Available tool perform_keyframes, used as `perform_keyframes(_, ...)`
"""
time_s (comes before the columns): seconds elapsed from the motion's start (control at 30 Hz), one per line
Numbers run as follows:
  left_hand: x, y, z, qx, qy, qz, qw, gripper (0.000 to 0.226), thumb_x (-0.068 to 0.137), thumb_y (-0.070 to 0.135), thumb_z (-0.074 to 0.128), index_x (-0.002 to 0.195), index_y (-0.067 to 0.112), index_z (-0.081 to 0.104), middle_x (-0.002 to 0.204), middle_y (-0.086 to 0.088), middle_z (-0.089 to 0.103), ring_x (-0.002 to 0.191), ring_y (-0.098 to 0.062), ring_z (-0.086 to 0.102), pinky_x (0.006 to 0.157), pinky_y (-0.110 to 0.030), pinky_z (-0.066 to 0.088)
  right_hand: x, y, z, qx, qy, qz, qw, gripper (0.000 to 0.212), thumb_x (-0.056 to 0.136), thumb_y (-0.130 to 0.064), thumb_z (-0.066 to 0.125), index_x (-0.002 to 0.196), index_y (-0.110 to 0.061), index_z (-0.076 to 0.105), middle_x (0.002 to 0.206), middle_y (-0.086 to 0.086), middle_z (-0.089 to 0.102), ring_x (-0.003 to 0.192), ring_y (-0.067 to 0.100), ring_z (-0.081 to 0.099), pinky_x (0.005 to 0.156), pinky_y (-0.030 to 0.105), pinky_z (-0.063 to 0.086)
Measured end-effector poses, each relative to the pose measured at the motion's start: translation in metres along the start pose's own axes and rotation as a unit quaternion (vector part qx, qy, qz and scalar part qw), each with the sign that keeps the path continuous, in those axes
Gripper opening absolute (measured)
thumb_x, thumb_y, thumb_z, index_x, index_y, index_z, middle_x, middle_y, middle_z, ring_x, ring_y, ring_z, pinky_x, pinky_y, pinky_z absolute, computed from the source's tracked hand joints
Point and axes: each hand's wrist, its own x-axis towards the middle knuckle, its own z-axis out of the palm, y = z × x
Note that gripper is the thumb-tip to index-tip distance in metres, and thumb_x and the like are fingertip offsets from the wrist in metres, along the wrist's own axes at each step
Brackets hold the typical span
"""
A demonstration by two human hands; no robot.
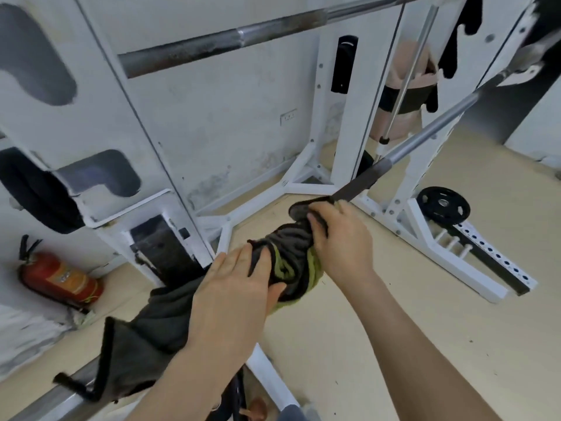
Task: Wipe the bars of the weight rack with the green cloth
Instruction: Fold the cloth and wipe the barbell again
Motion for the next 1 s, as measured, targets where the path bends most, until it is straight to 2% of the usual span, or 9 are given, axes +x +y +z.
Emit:
perform_keyframes(0.17,0.069,0.033,0.008,0.038,-0.068,-0.01,0.997,0.063,0.095,0.047,0.036,0.136,0.0,0.047,0.126,-0.015,0.058,0.092,-0.029,0.065,0.078,-0.036,0.052,0.074,0.061,-0.01,-0.025,-0.003,-0.007,1.0,0.026,0.092,-0.035,0.058,0.113,-0.022,0.069,0.103,0.007,0.051,0.098,0.029,0.049,0.083,0.04,0.046)
perform_keyframes(0.23,0.097,0.047,0.014,0.061,-0.101,-0.031,0.993,0.066,0.096,0.05,0.037,0.142,0.002,0.036,0.123,-0.011,0.053,0.093,-0.025,0.062,0.077,-0.036,0.049,0.094,0.079,-0.015,0.074,-0.041,0.026,0.996,0.033,0.093,-0.04,0.056,0.123,-0.029,0.063,0.112,0.002,0.045,0.105,0.023,0.047,0.093,0.031,0.04)
perform_keyframes(0.3,0.117,0.058,0.016,0.056,-0.072,-0.037,0.995,0.065,0.089,0.049,0.048,0.132,0.0,0.047,0.104,-0.011,0.061,0.075,-0.025,0.064,0.061,-0.035,0.049,0.113,0.097,-0.025,0.234,-0.011,0.146,0.961,0.032,0.095,-0.038,0.054,0.126,-0.032,0.056,0.117,0.0,0.042,0.101,0.014,0.053,0.085,0.017,0.042)
perform_keyframes(0.37,0.137,0.068,0.031,0.052,-0.029,-0.014,0.998,0.06,0.086,0.051,0.048,0.119,0.002,0.055,0.087,-0.009,0.062,0.06,-0.023,0.061,0.049,-0.031,0.044,0.128,0.118,-0.032,0.393,0.074,0.341,0.851,0.027,0.094,-0.036,0.057,0.119,-0.025,0.053,0.113,-0.002,0.05,0.101,0.012,0.059,0.072,0.018,0.047)
perform_keyframes(0.43,0.17,0.086,0.038,0.025,-0.001,-0.004,1.0,0.055,0.087,0.052,0.04,0.108,0.005,0.057,0.078,-0.008,0.058,0.056,-0.022,0.058,0.046,-0.029,0.041,0.137,0.141,-0.031,0.504,0.023,0.481,0.717,0.039,0.091,-0.046,0.058,0.118,-0.018,0.055,0.11,0.0,0.062,0.104,0.018,0.064,0.075,0.03,0.052)
perform_keyframes(0.53,0.234,0.129,0.042,-0.022,-0.022,-0.011,0.999,0.05,0.093,0.048,0.043,0.12,0.006,0.048,0.098,-0.01,0.06,0.078,-0.025,0.063,0.06,-0.034,0.046,0.145,0.155,-0.02,0.619,-0.123,0.488,0.603,0.054,0.091,-0.056,0.052,0.124,-0.014,0.06,0.11,0.01,0.07,0.107,0.023,0.064,0.094,0.038,0.05)
perform_keyframes(0.63,0.272,0.153,0.051,-0.071,-0.034,-0.012,0.997,0.043,0.095,0.041,0.044,0.124,0.01,0.039,0.106,-0.01,0.055,0.09,-0.028,0.059,0.065,-0.036,0.04,0.154,0.164,-0.016,0.619,-0.104,0.481,0.612,0.043,0.093,-0.047,0.055,0.119,-0.015,0.063,0.099,0.007,0.072,0.1,0.021,0.065,0.094,0.033,0.05)
perform_keyframes(0.8,0.257,0.118,0.056,-0.17,-0.06,0.015,0.984,0.053,0.09,0.061,0.042,0.123,0.02,0.043,0.098,-0.002,0.064,0.084,-0.027,0.063,0.072,-0.041,0.052,0.155,0.164,-0.016,0.472,-0.081,0.481,0.734,0.044,0.087,-0.053,0.061,0.1,-0.011,0.065,0.101,0.01,0.072,0.098,0.026,0.067,0.092,0.041,0.053)
perform_keyframes(1.0,0.166,0.053,0.03,-0.172,-0.169,-0.053,0.969,0.052,0.089,0.071,0.015,0.093,0.025,0.04,0.073,0.002,0.056,0.069,-0.022,0.055,0.062,-0.037,0.047,0.142,0.131,-0.021,0.394,-0.019,0.504,0.768,0.042,0.093,-0.06,0.039,0.086,-0.024,0.059,0.102,0.006,0.065,0.094,0.023,0.062,0.092,0.039,0.051)
